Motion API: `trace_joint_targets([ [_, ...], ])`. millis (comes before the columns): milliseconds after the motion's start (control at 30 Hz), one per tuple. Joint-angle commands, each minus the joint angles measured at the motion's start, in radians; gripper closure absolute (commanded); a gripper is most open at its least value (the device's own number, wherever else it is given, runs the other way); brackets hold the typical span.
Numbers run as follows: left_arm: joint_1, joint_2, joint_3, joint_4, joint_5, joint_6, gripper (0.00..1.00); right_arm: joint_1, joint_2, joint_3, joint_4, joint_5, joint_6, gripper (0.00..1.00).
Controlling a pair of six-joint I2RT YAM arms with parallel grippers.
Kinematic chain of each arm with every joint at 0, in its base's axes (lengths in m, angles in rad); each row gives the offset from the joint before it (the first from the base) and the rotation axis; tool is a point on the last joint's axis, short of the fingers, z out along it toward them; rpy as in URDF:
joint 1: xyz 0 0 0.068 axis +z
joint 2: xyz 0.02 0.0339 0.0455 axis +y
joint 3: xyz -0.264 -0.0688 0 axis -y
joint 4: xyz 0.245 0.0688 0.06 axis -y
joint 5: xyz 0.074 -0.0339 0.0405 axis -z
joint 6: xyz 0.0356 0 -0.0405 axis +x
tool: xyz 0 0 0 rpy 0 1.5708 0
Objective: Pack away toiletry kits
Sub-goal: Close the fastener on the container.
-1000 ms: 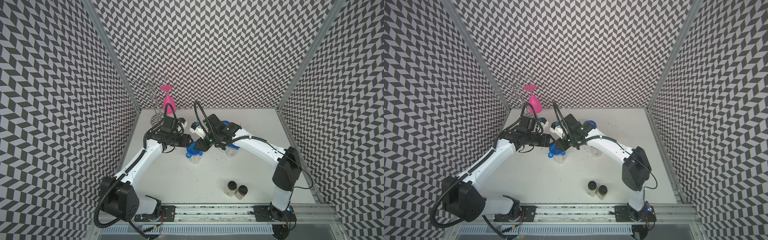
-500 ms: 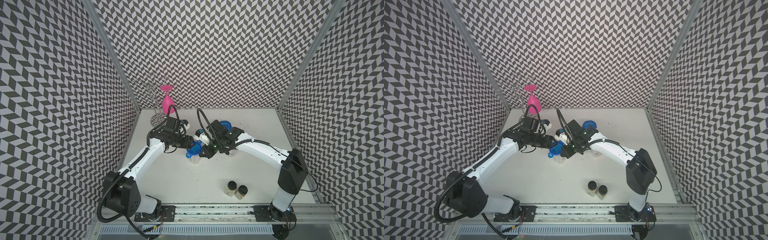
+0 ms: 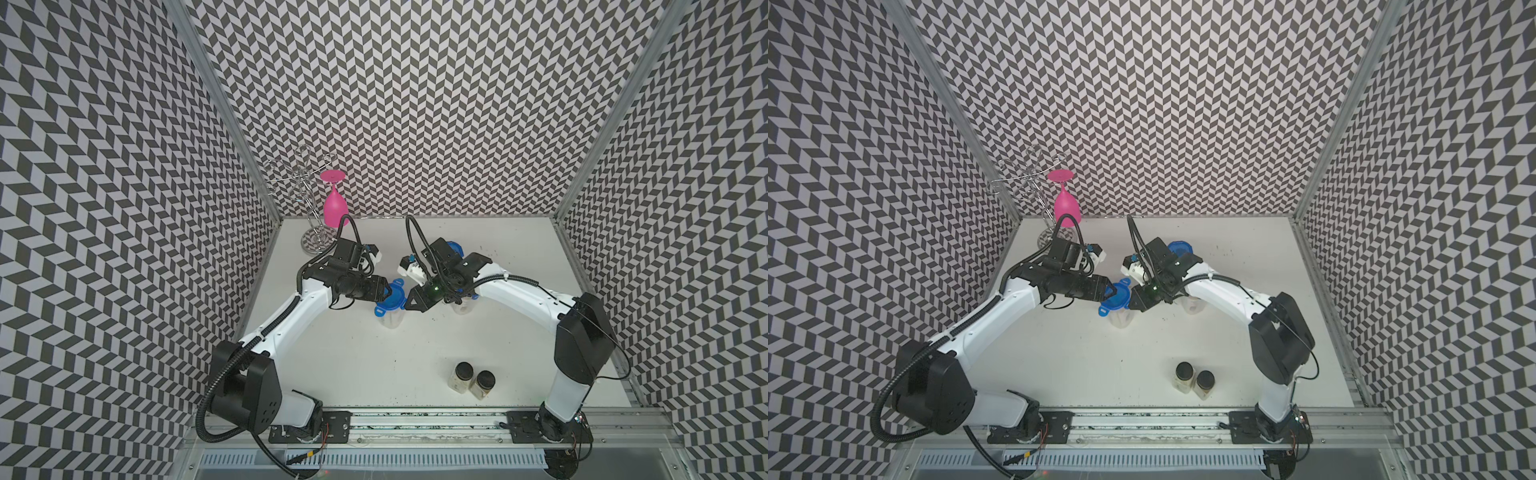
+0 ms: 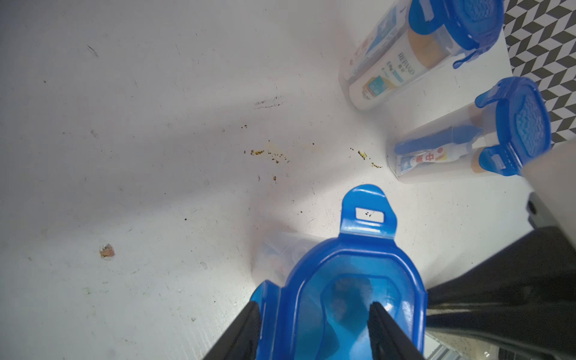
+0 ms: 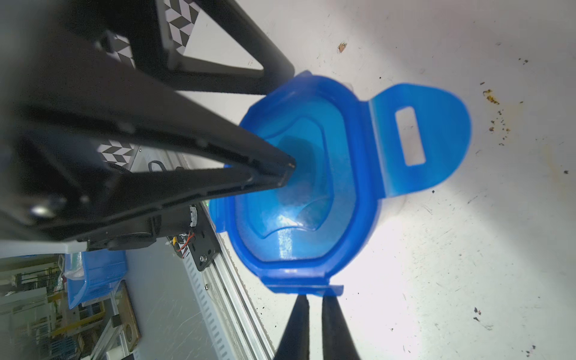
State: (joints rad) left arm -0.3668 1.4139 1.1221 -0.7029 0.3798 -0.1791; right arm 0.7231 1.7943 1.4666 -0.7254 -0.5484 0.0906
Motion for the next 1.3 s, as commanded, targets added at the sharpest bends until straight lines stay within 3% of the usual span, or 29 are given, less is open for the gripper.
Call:
trace_joint_targets([
  [0, -0.009, -0.003, 0.006, -0.006, -0.002, 0.011, 0.41, -0.001, -0.013, -0.012, 0.049, -0.015, 0.004, 0.89],
  [533, -0.094, 0.027, 0.031, -0.068, -0.18, 0.014, 0.4, -0.017, -0.019, -0.032, 0.05, -0.01, 0.02, 0.88],
  [800, -0.096, 0.035, -0.003, -0.052, -0.14, 0.013, 0.41, -0.025, 0.02, -0.022, 0.074, -0.023, 0.012, 0.88],
  [1267, -0.084, 0.02, -0.074, 0.009, 0.031, -0.052, 0.43, -0.042, 0.087, 0.046, 0.129, -0.067, 0.03, 0.88],
])
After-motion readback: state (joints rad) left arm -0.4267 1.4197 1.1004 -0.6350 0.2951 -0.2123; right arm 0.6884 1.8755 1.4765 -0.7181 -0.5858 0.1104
